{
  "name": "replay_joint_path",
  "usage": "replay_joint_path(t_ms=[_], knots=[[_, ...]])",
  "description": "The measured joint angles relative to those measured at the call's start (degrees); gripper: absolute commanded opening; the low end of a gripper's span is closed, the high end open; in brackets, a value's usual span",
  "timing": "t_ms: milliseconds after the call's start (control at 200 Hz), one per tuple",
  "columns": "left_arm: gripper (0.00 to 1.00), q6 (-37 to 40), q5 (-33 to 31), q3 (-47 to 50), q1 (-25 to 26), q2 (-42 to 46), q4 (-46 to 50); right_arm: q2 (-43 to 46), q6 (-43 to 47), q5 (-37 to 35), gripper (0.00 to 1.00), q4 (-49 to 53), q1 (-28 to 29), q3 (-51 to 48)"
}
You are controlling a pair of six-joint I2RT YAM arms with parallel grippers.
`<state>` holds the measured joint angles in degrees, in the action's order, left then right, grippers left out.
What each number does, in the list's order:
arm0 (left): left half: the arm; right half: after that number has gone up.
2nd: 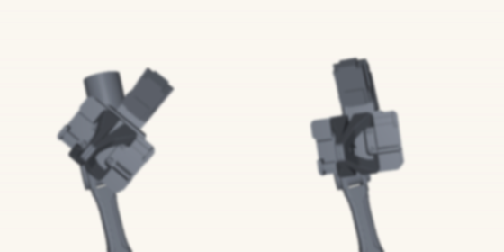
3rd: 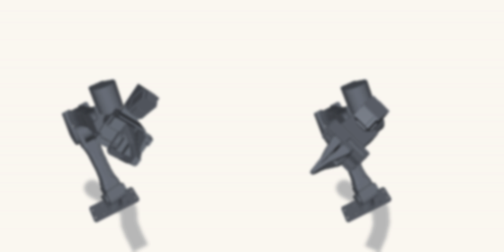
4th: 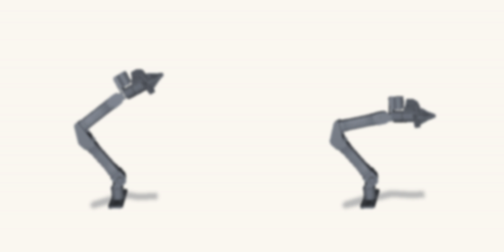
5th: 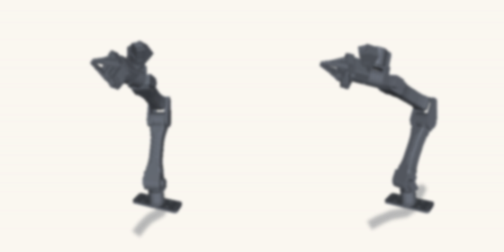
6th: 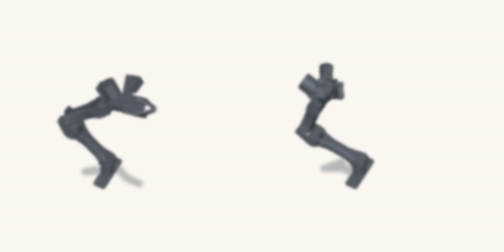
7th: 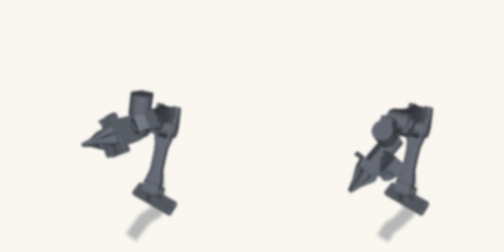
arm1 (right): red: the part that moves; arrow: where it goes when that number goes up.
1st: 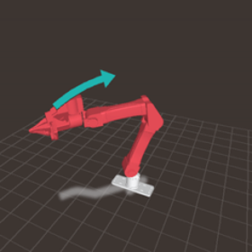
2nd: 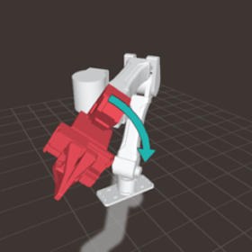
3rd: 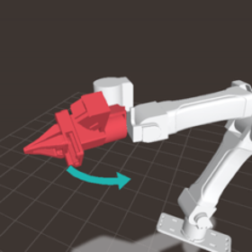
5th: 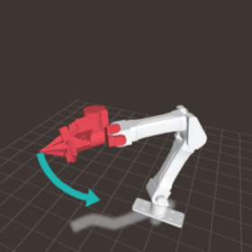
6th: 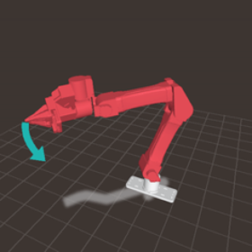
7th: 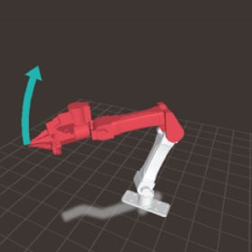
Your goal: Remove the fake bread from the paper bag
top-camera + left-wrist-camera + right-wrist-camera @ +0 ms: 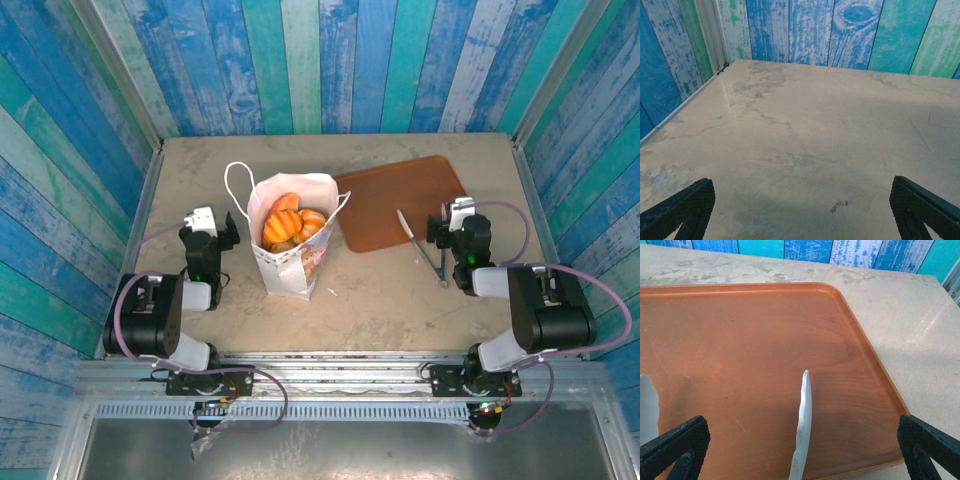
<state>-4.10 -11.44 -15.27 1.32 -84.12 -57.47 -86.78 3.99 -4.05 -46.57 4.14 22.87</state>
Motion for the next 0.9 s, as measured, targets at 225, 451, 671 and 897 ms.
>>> replay_joint_path(t_ms=[225, 451, 671, 897], knots=[[0.94, -1.6, -2.9, -0.1, 0.0, 8.7, 5.9, 1.2, -0.2, -0.3, 1.00, 6.0, 0.0, 3.4], [0.94, -8.3, -7.5, -6.7, 0.0, 21.2, 21.9, 9.3, -2.4, -2.6, 1.00, 18.8, 0.0, 10.0], [0.94, -16.8, -5.7, -18.9, 0.0, 30.1, 42.1, 15.0, -8.1, -4.2, 1.00, 34.2, 0.0, 17.6], [0.94, -21.0, -0.1, -28.1, 0.0, 37.2, 58.6, 16.4, -13.7, -5.0, 1.00, 47.8, 0.0, 22.4]])
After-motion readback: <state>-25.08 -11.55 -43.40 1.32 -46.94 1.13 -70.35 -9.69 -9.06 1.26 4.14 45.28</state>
